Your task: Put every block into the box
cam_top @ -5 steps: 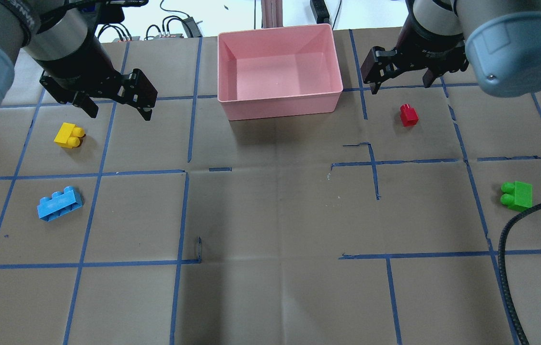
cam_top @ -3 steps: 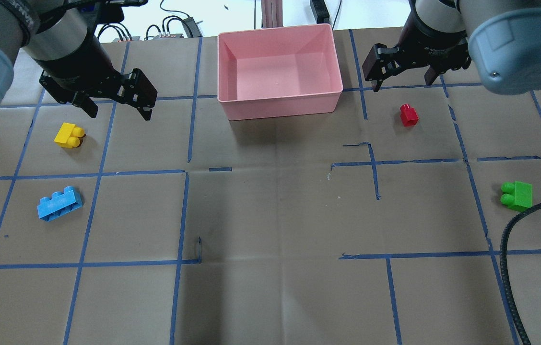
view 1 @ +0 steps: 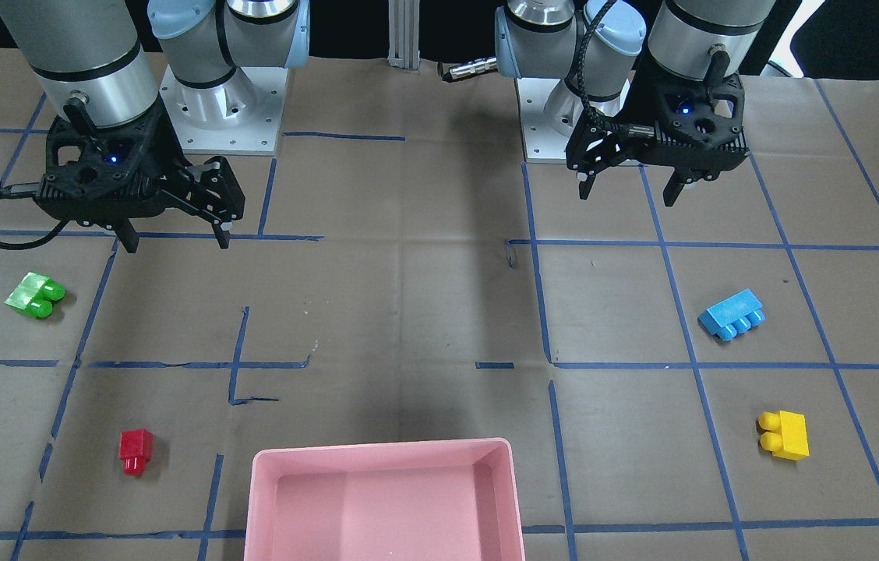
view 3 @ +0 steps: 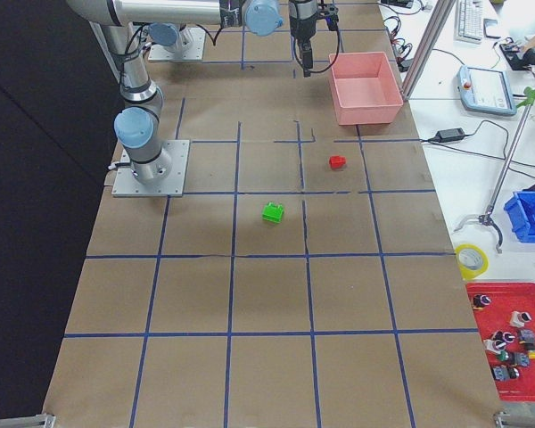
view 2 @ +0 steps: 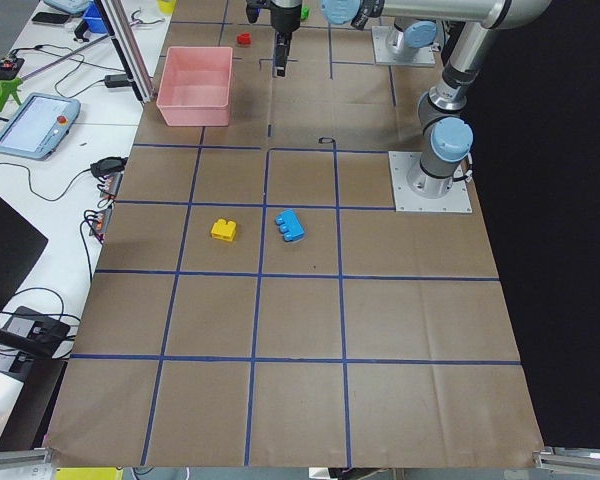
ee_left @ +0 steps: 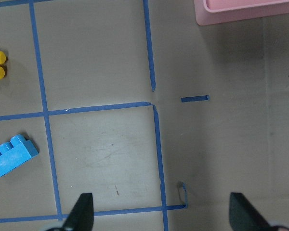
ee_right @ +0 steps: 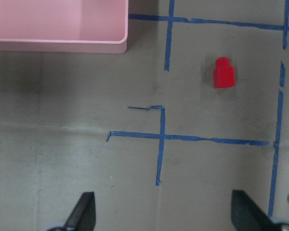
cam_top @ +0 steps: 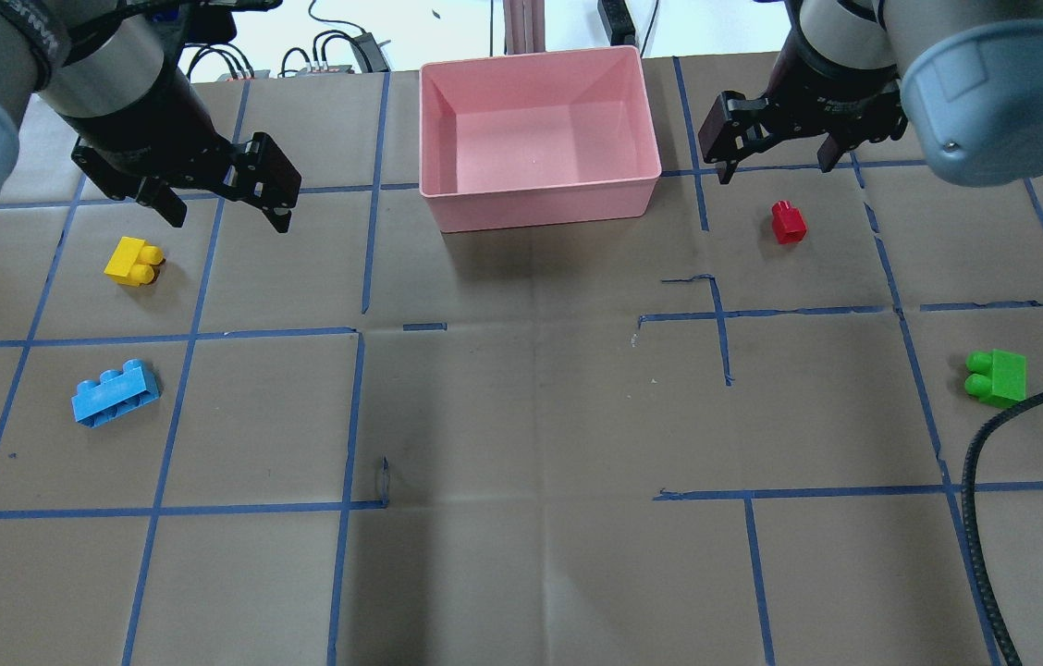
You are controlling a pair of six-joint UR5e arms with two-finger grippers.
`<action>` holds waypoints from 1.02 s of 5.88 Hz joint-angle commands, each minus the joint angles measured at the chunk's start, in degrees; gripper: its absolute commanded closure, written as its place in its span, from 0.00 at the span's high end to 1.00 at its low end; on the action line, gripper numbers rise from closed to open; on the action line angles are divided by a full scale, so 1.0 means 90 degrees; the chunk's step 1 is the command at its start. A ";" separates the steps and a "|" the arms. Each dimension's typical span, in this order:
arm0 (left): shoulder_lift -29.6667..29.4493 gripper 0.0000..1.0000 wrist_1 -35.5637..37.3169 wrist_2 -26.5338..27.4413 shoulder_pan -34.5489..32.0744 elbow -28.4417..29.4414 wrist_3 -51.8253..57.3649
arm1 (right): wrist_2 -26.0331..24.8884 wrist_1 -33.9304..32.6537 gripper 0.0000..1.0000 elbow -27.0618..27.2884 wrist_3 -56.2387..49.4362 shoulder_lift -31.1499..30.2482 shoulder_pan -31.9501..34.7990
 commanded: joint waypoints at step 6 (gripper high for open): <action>-0.0054 1.00 -0.0117 -0.0056 0.3792 -0.0299 0.5054 | 0.0052 0.0060 1.00 0.0097 0.0029 0.0087 0.0039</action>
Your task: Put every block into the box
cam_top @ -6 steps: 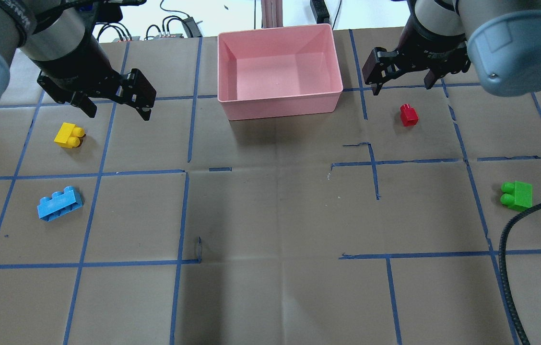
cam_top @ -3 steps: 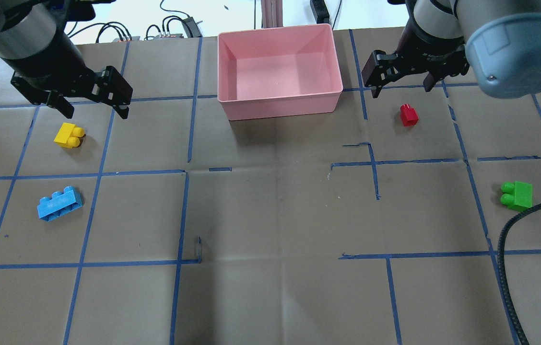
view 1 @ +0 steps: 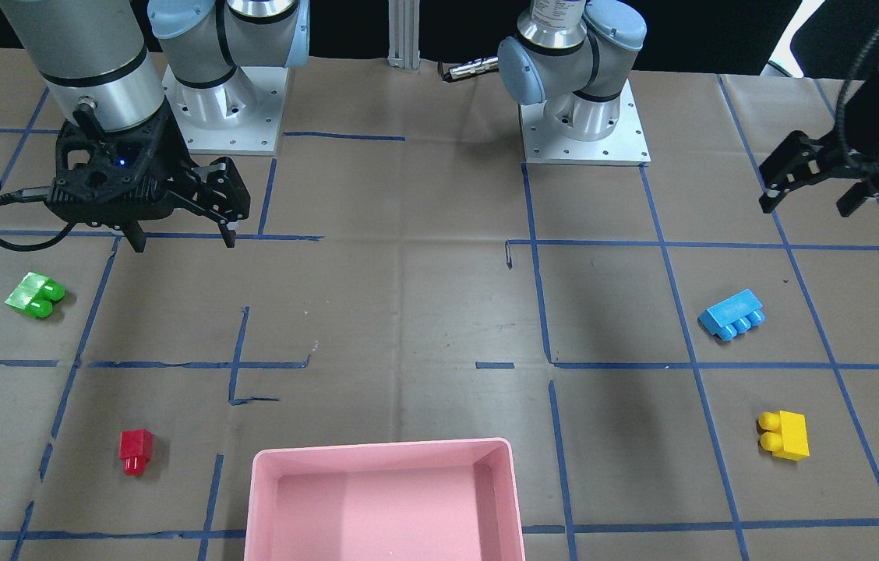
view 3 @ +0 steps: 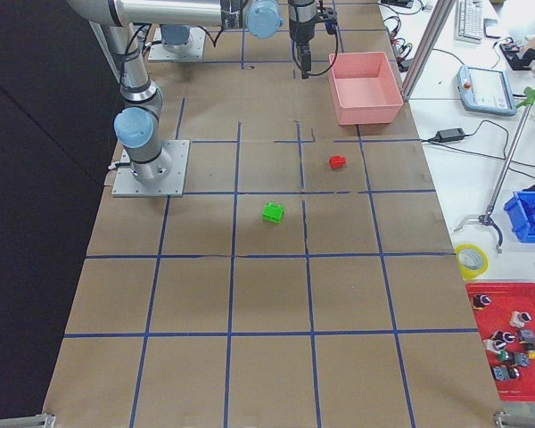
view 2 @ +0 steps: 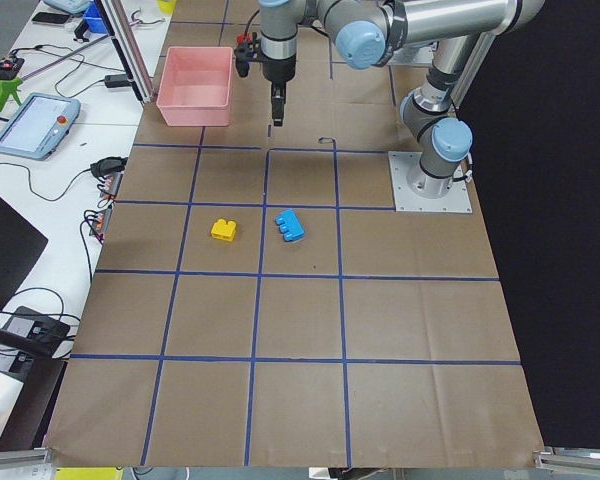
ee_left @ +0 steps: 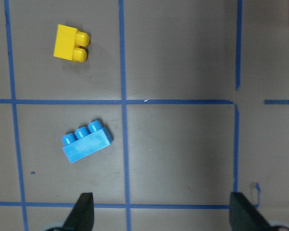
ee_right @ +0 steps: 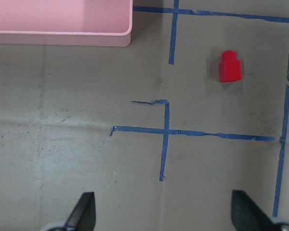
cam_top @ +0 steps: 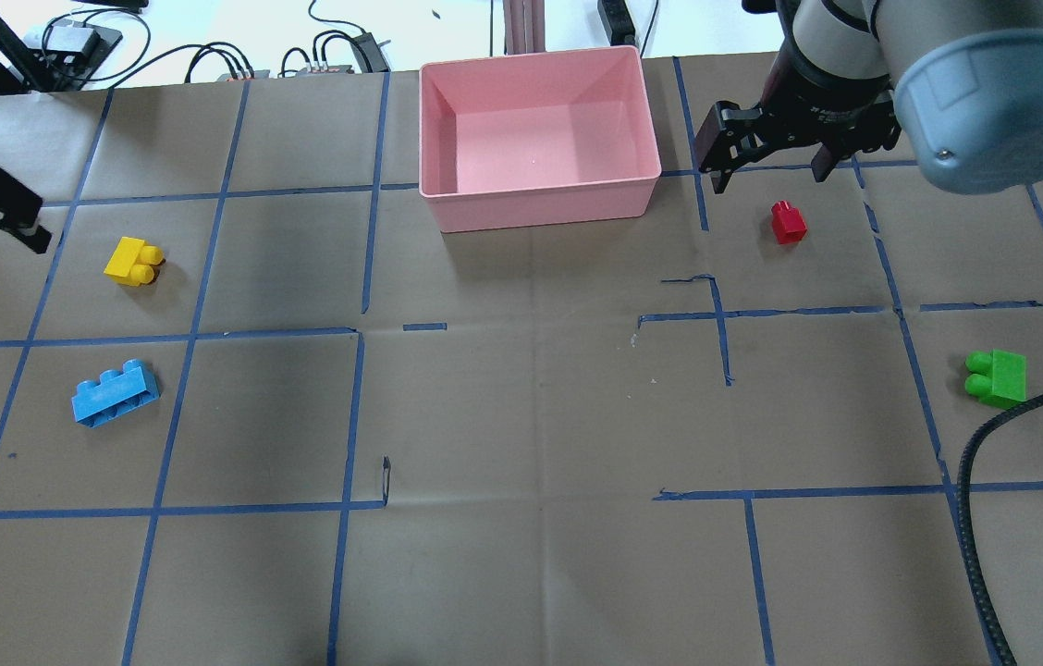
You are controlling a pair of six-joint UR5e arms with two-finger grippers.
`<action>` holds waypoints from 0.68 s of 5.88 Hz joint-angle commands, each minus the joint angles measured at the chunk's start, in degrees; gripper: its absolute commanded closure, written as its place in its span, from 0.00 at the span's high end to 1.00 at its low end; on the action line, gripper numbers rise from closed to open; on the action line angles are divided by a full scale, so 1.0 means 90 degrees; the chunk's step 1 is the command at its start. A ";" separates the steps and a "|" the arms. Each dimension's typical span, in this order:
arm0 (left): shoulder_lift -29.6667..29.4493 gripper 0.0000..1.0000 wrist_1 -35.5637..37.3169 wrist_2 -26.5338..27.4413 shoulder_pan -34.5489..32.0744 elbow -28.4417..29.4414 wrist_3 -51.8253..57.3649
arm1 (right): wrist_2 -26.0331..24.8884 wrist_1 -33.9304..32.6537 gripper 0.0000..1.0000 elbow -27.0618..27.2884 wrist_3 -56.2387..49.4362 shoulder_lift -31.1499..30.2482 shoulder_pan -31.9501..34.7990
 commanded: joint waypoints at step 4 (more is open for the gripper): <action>0.0076 1.00 0.0057 0.0046 0.0504 -0.0626 0.7387 | -0.0220 0.0018 1.00 0.0196 -0.2239 -0.0464 -0.1607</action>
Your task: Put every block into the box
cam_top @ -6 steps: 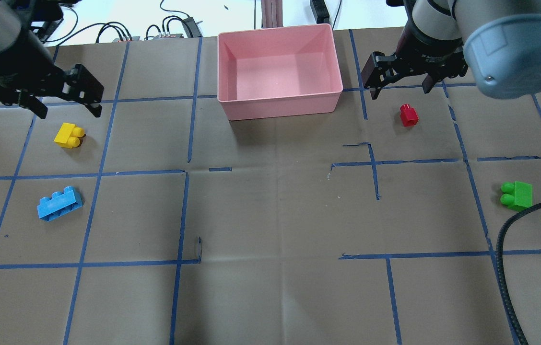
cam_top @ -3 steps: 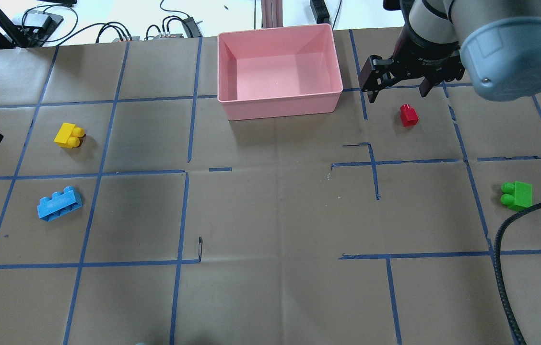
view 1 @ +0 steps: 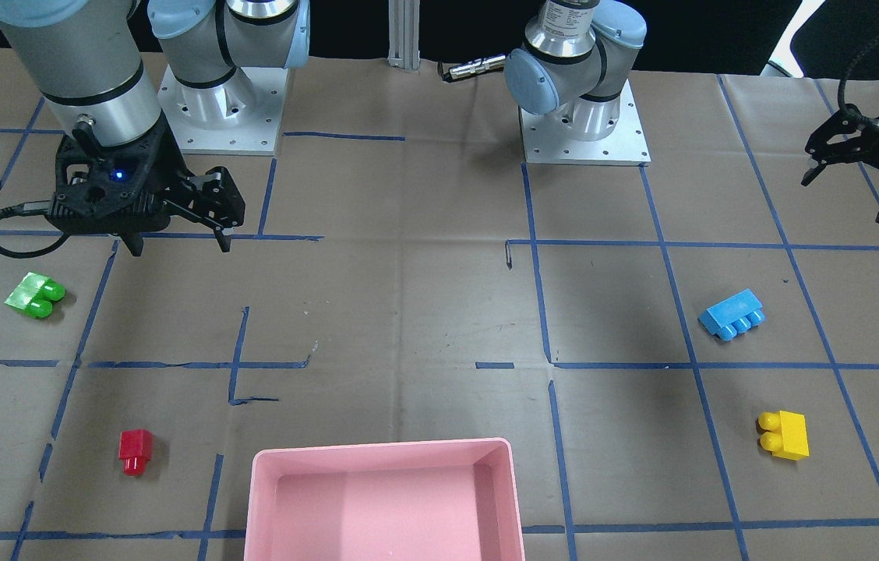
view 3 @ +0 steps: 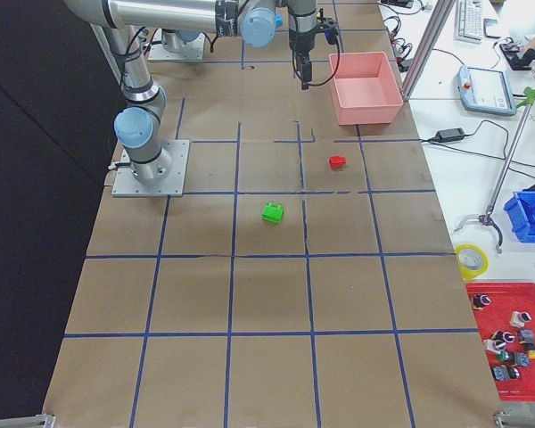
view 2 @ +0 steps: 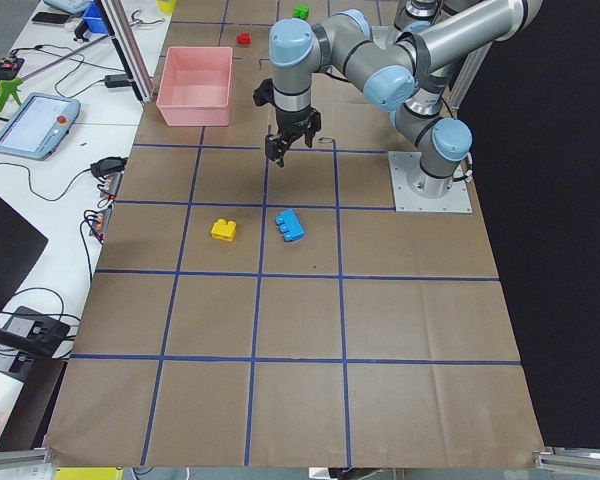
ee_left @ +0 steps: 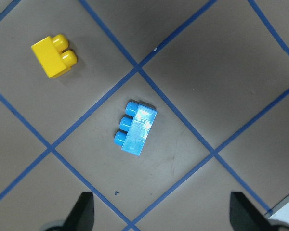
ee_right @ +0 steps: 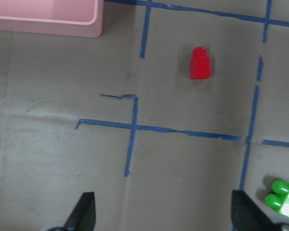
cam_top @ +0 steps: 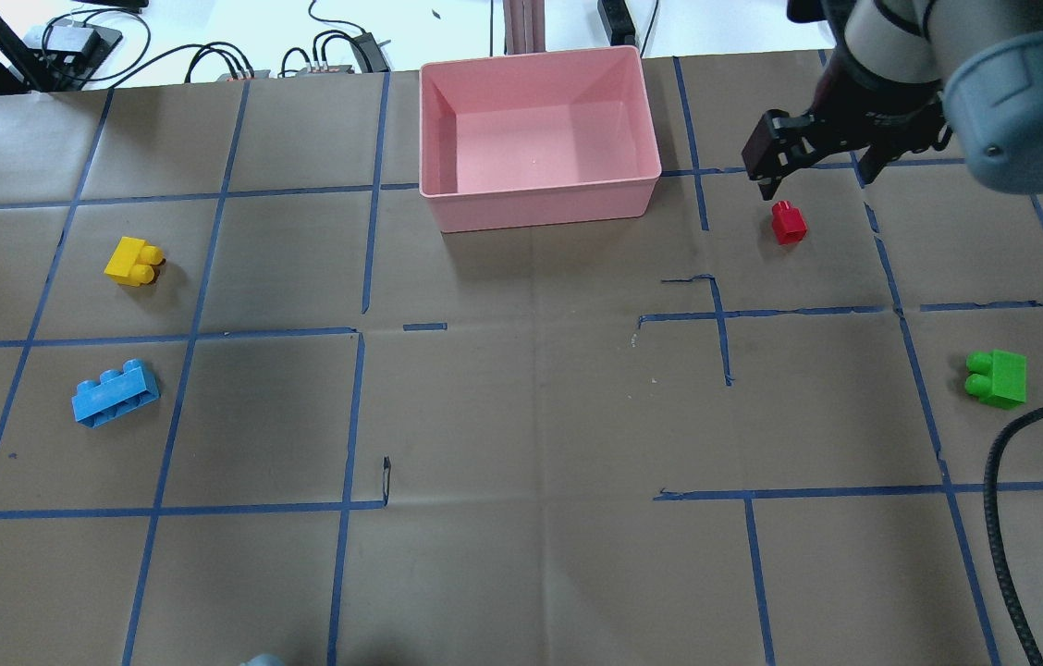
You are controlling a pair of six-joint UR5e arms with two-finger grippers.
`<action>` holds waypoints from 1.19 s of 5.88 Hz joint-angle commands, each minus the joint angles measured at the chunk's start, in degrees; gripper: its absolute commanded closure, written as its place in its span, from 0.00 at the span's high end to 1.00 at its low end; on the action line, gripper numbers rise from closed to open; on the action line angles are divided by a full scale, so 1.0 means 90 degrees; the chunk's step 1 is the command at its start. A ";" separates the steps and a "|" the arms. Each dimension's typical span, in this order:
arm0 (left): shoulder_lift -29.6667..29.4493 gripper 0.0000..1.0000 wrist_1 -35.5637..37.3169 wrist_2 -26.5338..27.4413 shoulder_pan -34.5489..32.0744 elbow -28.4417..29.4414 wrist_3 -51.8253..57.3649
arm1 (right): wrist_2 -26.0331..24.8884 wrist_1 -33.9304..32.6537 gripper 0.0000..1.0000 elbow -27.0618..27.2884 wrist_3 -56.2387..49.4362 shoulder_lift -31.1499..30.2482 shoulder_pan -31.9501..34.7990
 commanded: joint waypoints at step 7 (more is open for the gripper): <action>-0.1284 0.99 0.4399 -0.0080 0.0052 -0.2559 0.0769 | 0.0057 -0.2401 0.99 0.2643 -0.1407 0.0435 -0.3446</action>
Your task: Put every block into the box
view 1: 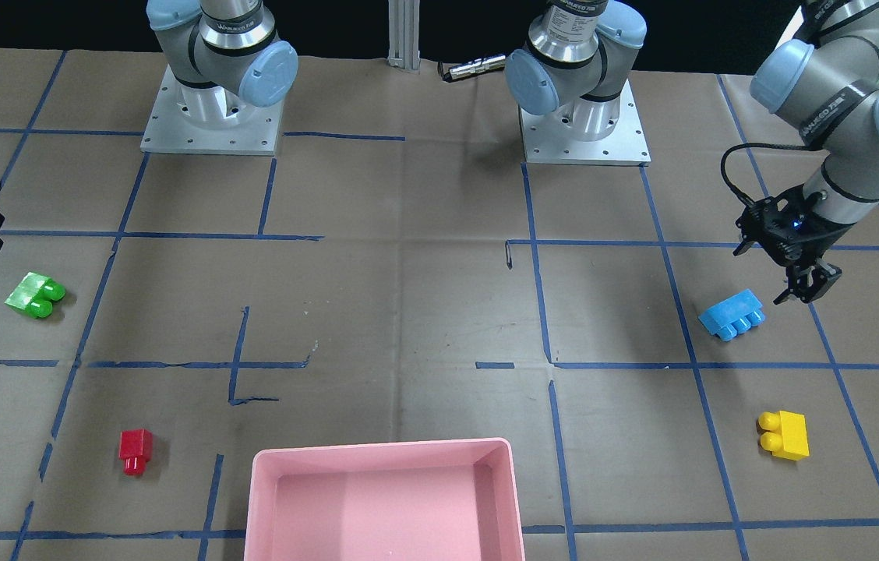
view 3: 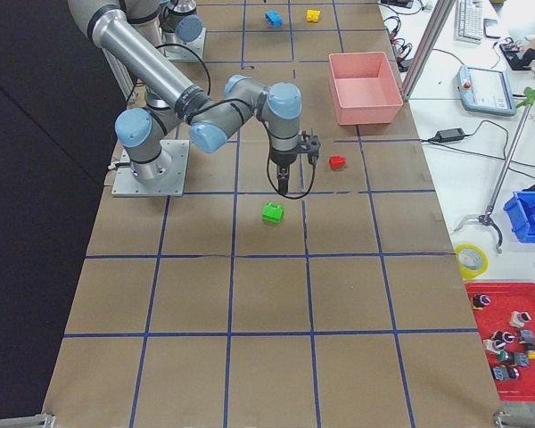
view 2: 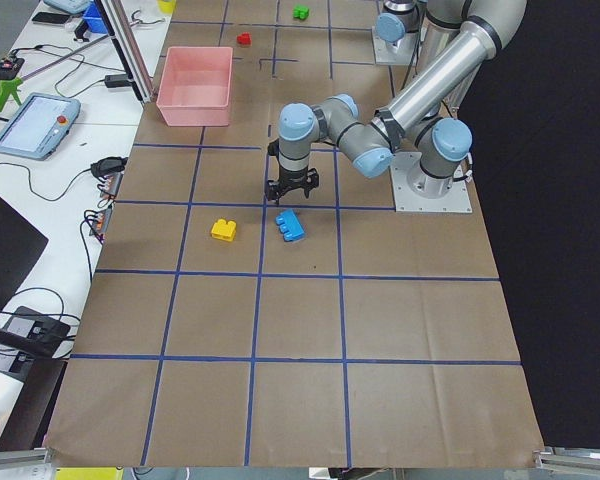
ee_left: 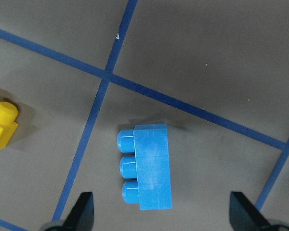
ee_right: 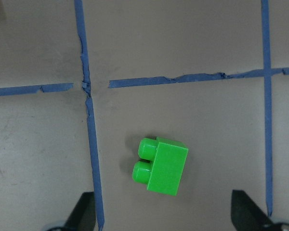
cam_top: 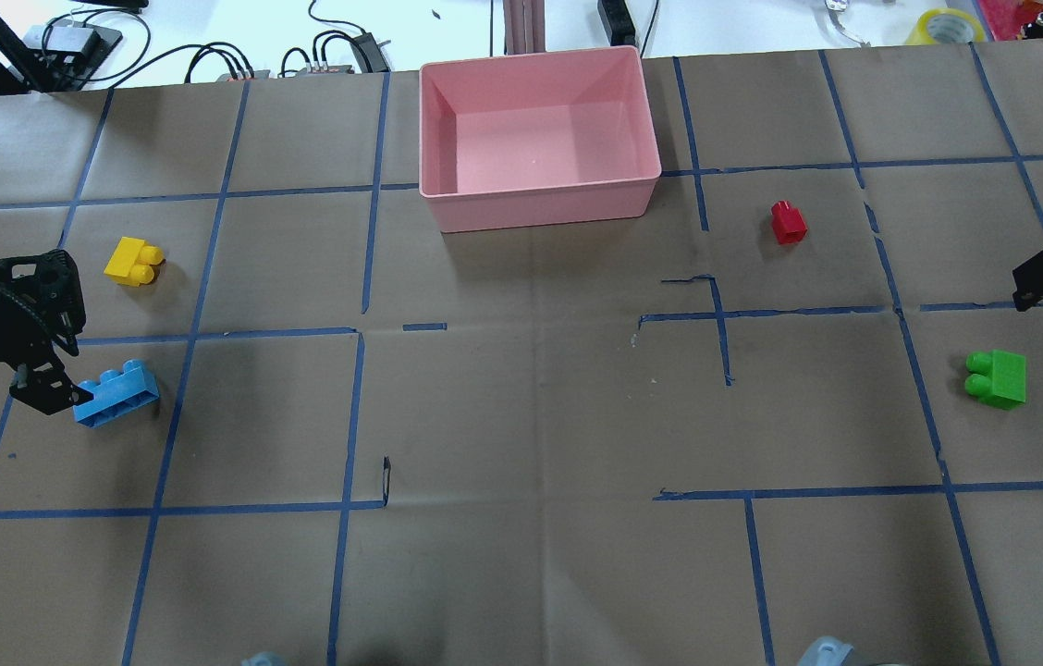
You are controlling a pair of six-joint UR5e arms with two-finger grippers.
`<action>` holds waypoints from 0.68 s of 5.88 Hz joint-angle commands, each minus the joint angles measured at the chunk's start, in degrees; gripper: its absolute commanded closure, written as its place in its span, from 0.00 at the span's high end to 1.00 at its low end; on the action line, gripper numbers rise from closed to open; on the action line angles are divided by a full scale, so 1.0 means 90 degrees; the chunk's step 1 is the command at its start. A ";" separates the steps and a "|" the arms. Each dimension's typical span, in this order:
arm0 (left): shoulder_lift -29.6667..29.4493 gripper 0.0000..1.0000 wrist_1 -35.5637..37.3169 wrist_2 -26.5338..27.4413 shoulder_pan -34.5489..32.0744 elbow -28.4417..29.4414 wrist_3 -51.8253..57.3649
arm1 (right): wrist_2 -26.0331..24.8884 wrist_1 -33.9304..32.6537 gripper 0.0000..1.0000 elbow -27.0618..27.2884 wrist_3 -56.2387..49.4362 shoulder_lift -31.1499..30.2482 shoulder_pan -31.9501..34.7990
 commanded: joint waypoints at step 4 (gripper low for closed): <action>-0.0981 0.99 0.0821 -0.0138 0.0008 -0.0058 0.0055 | -0.0034 -0.1276 0.99 0.0783 0.0601 0.0749 -0.0082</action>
